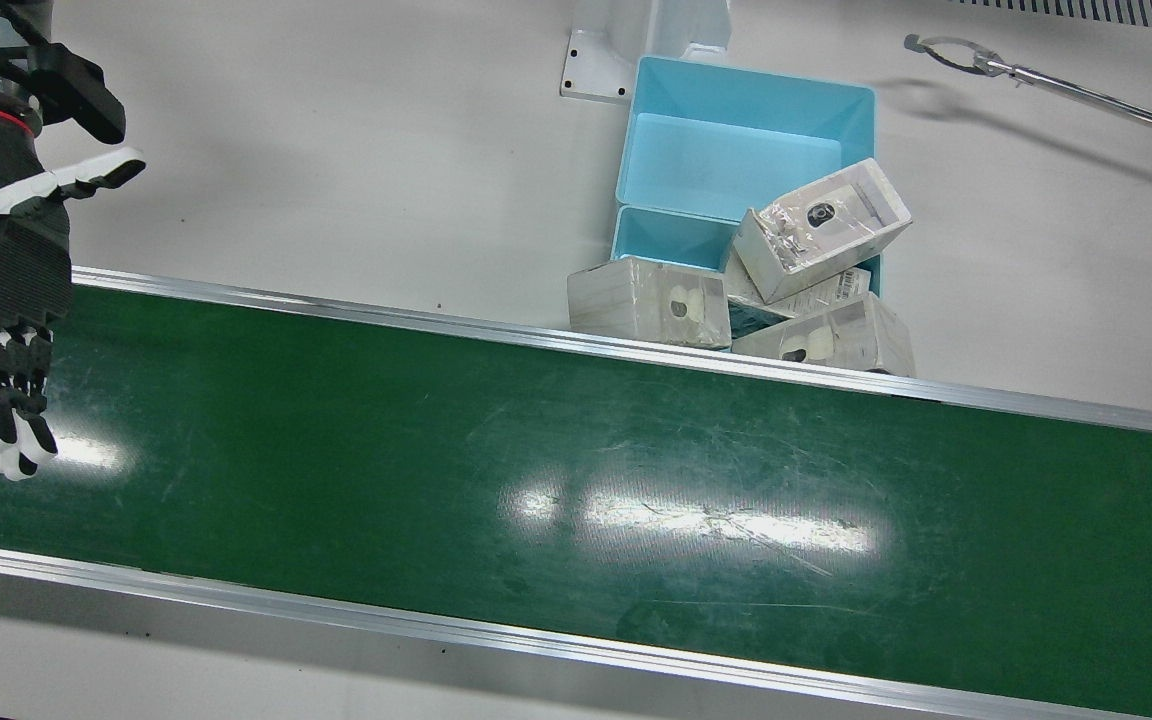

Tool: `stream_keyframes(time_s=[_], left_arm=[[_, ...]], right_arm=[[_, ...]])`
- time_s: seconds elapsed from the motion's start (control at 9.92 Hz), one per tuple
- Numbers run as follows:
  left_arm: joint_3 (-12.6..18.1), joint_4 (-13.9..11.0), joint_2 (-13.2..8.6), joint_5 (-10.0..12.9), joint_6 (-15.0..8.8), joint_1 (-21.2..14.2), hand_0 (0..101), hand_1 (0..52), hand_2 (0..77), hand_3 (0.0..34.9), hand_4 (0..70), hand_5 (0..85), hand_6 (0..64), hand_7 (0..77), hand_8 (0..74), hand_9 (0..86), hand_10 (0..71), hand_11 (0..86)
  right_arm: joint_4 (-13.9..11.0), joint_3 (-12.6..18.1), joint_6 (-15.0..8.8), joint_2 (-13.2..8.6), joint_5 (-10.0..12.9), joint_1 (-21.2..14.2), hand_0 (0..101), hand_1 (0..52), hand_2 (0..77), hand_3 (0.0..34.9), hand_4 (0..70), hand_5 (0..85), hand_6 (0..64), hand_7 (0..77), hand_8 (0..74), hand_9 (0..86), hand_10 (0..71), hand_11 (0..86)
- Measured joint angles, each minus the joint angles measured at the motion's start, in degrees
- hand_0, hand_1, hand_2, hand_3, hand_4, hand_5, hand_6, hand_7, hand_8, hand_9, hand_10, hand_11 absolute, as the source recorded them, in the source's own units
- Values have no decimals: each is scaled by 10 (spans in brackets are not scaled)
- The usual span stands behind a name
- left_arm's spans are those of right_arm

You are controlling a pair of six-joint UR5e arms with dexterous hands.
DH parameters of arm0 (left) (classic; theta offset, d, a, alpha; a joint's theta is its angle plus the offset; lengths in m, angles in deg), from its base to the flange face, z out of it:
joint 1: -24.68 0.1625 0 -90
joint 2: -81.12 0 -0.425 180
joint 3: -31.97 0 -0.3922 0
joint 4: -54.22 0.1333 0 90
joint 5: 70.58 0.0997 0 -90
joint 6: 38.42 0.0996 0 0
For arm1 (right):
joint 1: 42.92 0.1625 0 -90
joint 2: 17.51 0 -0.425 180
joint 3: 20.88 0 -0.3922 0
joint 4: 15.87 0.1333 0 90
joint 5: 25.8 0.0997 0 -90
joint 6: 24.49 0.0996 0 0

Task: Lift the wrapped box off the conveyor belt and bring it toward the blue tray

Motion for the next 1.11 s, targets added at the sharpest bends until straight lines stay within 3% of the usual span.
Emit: stream_keyframes(time_s=[0.1,0.2,0.4,0.5,0.6,0.81,1.01,1.11], left_arm=[[0,0,0,0,0,0,0,0,11,0,0,11,0,5,5,5,5,5],[0,0,0,0,0,0,0,0,5,0,0,11,0,5,5,5,0,5],[0,0,0,0,0,0,0,0,5,0,0,11,5,5,5,5,5,5],[0,0,0,0,0,0,0,0,5,0,0,11,0,5,5,5,0,5],[0,0,0,0,0,0,0,0,5,0,0,11,5,5,5,5,5,5],[0,0,0,0,0,0,0,0,11,0,0,11,0,5,5,5,5,5],[0,0,0,0,0,0,0,0,5,0,0,11,0,5,5,5,5,5],[0,0,0,0,0,0,0,0,5,0,0,11,0,5,5,5,5,5]], right_arm=[[0,-1,0,0,0,0,462,71,44,0,109,76,55,120,76,60,0,11],[0,-4,1,0,0,0,463,98,33,0,109,76,55,131,76,71,0,11],[0,-9,4,0,1,0,463,98,33,0,98,76,55,131,76,71,0,11],[1,-9,4,0,1,0,468,136,65,0,125,175,71,147,76,71,0,11],[1,-9,5,0,1,0,468,136,65,0,125,175,71,147,87,71,0,11],[1,-10,7,-1,1,1,495,153,76,0,191,322,87,169,104,87,0,11],[1,-10,7,-1,1,1,492,131,87,0,175,316,93,191,104,87,0,11],[2,-10,8,-1,1,1,480,131,60,0,87,98,82,164,104,104,0,11]])
